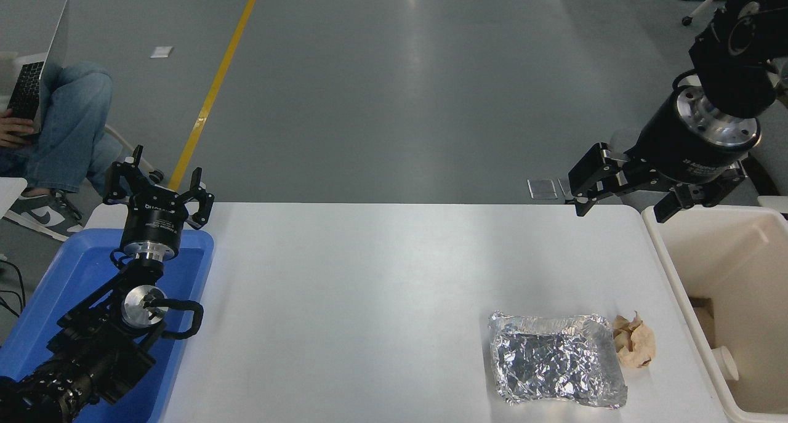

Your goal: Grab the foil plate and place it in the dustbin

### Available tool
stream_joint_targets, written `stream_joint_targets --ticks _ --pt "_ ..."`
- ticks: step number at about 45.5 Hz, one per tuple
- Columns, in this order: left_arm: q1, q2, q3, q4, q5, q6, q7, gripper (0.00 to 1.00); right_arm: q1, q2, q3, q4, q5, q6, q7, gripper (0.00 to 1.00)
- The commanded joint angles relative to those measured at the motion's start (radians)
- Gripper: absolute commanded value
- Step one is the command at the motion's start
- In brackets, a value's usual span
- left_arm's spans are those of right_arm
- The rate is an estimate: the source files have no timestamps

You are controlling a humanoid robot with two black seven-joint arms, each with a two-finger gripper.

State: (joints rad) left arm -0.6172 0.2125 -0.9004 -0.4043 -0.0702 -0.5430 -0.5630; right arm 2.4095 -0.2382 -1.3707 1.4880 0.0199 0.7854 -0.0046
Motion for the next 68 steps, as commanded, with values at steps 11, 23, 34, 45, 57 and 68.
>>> stream_joint_targets --ticks 11,23,34,45,57,68 --pt "0.000 0.001 0.000 0.001 0.000 0.000 0.000 0.99 -0.001 -0.007 0.001 0.000 0.000 0.000 0.000 1.00" --pt "0.001 -0.001 0.000 -0.001 0.000 0.000 0.000 0.99 -0.004 -0.007 0.001 0.000 0.000 0.000 0.000 1.00" --pt "0.000 0.001 0.000 0.001 0.000 0.000 0.000 0.99 -0.018 -0.007 0.002 0.000 0.000 0.000 0.000 1.00" --pt "0.001 0.001 0.000 -0.001 0.000 0.000 0.000 0.99 -0.021 -0.007 0.002 0.000 0.000 0.000 0.000 1.00" --pt "0.001 -0.001 0.000 0.001 0.000 0.000 0.000 0.99 -0.047 -0.007 0.001 0.001 0.002 0.000 0.000 1.00" --pt "0.000 0.001 0.000 -0.001 0.000 0.000 0.000 0.99 -0.136 -0.009 -0.010 0.001 0.002 0.000 0.000 1.00"
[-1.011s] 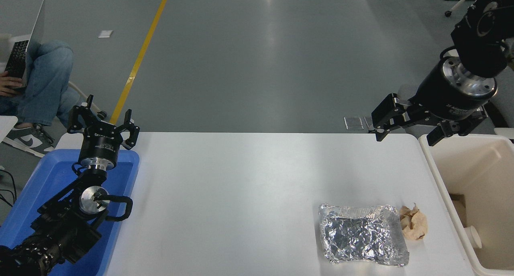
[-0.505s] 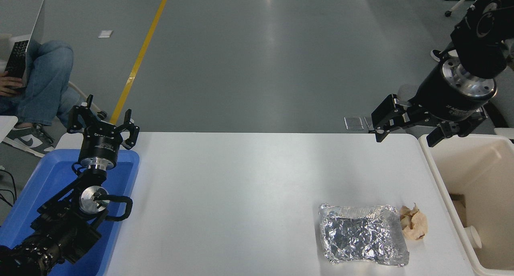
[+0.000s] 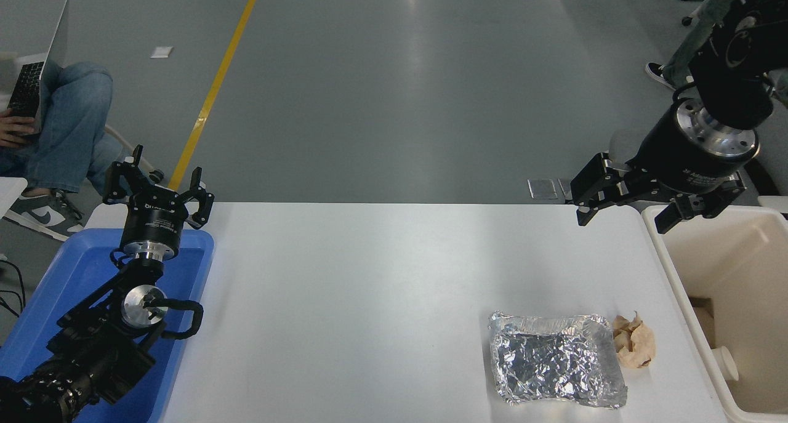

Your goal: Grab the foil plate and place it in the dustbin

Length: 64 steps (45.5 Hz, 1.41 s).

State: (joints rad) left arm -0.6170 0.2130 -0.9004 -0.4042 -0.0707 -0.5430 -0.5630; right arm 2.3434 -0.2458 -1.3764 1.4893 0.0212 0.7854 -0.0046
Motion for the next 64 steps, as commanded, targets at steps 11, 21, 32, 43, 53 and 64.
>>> stream_joint_targets --ticks 11,21,32,43,53,64 --pt "0.000 0.000 0.000 -0.001 0.000 0.000 0.000 0.99 -0.110 -0.032 -0.004 0.005 0.000 0.000 0.000 1.00" --pt "0.000 0.000 0.000 -0.001 0.000 0.000 0.000 0.99 -0.220 -0.108 0.017 0.002 -0.136 -0.077 0.000 1.00" --pt "0.000 0.000 0.000 -0.001 0.000 0.000 0.000 0.99 -0.400 -0.216 0.115 -0.003 -0.293 -0.224 0.000 0.98" --pt "0.000 0.000 0.000 0.001 0.000 0.000 0.000 0.99 -0.627 -0.219 0.210 -0.006 -0.375 -0.373 -0.002 0.93" --pt "0.000 0.000 0.000 -0.001 0.000 0.000 0.000 0.99 -0.831 -0.214 0.289 -0.066 -0.389 -0.538 -0.002 0.93" --pt "0.000 0.000 0.000 -0.001 0.000 0.000 0.000 0.99 -0.964 -0.156 0.287 -0.225 -0.388 -0.566 -0.006 0.91"
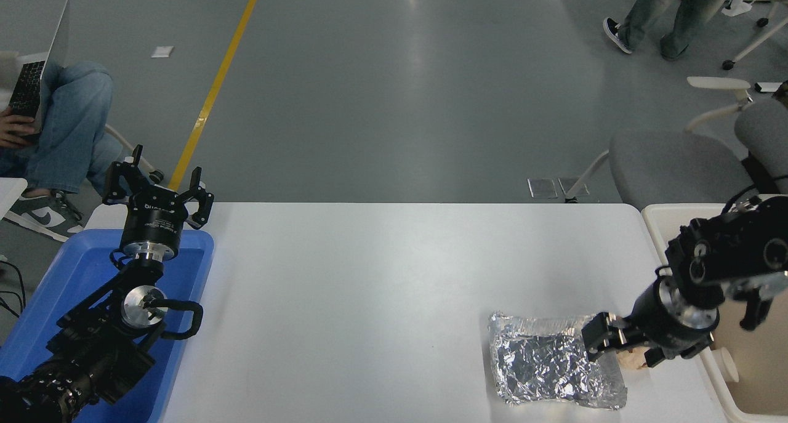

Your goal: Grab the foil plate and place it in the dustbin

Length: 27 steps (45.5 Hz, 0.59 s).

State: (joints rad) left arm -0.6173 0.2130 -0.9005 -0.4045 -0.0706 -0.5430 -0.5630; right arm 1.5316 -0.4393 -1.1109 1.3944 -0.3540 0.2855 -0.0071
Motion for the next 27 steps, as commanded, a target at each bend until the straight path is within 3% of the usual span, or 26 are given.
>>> stream_joint_targets --ticks 1,15,25,27 --pt "-0.001 0.000 0.000 0.000 0.000 0.000 0.000 0.99 -0.160 0.043 0.019 -0.140 -0.013 -0.066 -0.005 0.91" --pt "0.001 0.000 0.000 0.000 0.000 0.000 0.000 0.99 -0.222 0.080 0.017 -0.222 -0.014 -0.109 -0.008 0.89" --pt "0.001 0.000 0.000 0.001 0.000 0.000 0.000 0.99 -0.228 0.079 0.013 -0.232 -0.020 -0.109 -0.007 0.61" --pt "0.001 0.000 -0.001 0.000 0.000 0.000 0.000 0.99 -0.231 0.080 0.013 -0.232 -0.022 -0.109 -0.007 0.51"
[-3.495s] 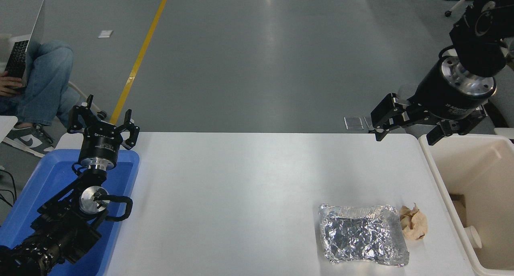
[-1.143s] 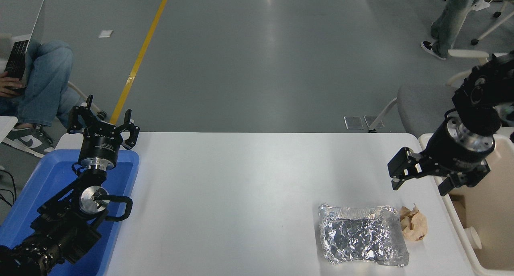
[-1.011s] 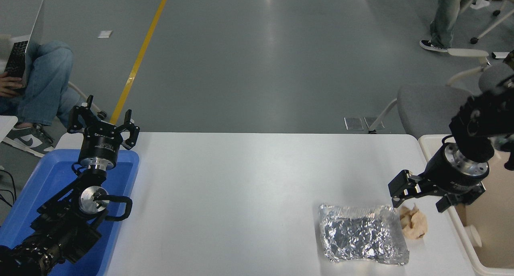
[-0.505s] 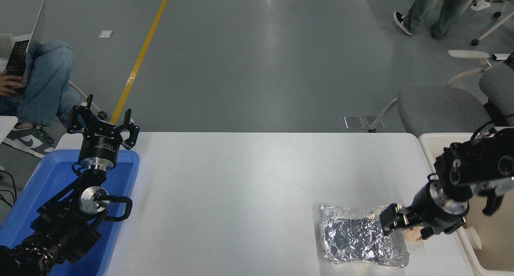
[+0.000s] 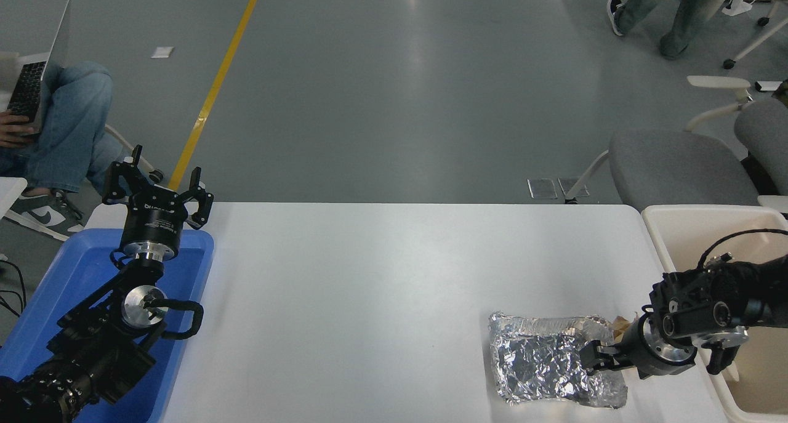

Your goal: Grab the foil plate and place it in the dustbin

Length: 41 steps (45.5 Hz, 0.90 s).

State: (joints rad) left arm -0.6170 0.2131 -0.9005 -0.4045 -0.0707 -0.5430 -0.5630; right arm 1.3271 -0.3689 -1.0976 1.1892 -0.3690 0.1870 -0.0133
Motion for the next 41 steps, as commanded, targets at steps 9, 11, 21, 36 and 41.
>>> stream_joint_targets --ticks 9,11,21,36,41 --pt "0.000 -0.001 0.000 0.000 0.000 0.000 0.000 0.99 -0.037 0.013 0.005 -0.026 -0.007 -0.012 0.000 0.13" --pt "0.000 0.000 0.000 0.000 0.000 0.000 0.000 0.99 -0.037 0.013 0.005 -0.026 -0.005 -0.012 0.000 0.06" --pt "0.000 0.000 -0.002 0.001 0.000 0.000 0.000 0.99 -0.045 0.013 0.012 -0.022 0.007 -0.012 0.000 0.00" --pt "-0.001 0.000 0.000 0.000 0.000 0.000 0.000 0.99 -0.023 -0.002 0.015 -0.008 0.012 -0.011 0.003 0.00" --pt "0.000 0.000 -0.001 0.000 0.000 0.000 0.000 0.99 0.001 -0.027 0.016 0.030 0.027 -0.011 0.006 0.00"
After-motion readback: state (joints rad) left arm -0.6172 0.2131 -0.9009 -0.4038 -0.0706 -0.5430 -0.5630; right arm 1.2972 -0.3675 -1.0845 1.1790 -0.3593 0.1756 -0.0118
